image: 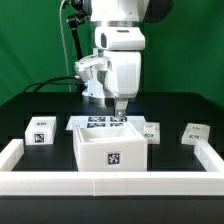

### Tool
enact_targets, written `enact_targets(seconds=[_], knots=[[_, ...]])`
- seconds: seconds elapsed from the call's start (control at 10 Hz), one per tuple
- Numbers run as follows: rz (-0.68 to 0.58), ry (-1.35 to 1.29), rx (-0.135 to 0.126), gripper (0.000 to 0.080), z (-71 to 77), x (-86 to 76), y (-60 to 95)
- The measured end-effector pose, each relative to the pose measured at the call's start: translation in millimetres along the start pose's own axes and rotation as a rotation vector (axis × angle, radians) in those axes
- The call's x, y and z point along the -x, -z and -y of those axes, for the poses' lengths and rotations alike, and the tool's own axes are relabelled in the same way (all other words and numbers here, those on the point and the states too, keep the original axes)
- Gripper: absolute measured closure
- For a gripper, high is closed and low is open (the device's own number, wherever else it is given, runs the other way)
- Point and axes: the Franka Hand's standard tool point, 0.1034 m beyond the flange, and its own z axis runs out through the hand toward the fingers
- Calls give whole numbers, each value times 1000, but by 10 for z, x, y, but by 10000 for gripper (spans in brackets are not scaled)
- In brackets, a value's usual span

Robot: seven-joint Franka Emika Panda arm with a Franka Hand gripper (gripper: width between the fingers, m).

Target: Assemble cabinet

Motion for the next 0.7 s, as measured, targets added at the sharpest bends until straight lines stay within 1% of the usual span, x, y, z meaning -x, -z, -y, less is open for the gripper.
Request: enact_targets(seconds=[0.1,0.2,0.3,0.4,0.5,0.7], knots=[[0,0,0,1,1,0,0],[0,46,-1,1,33,5,1],[-4,75,-10,1,142,-1,-51],[-11,86,-34,1,279,-24,-127],[-17,87,-50,1,356,-46,-199],[-29,83,-73,1,443,-66,-354]])
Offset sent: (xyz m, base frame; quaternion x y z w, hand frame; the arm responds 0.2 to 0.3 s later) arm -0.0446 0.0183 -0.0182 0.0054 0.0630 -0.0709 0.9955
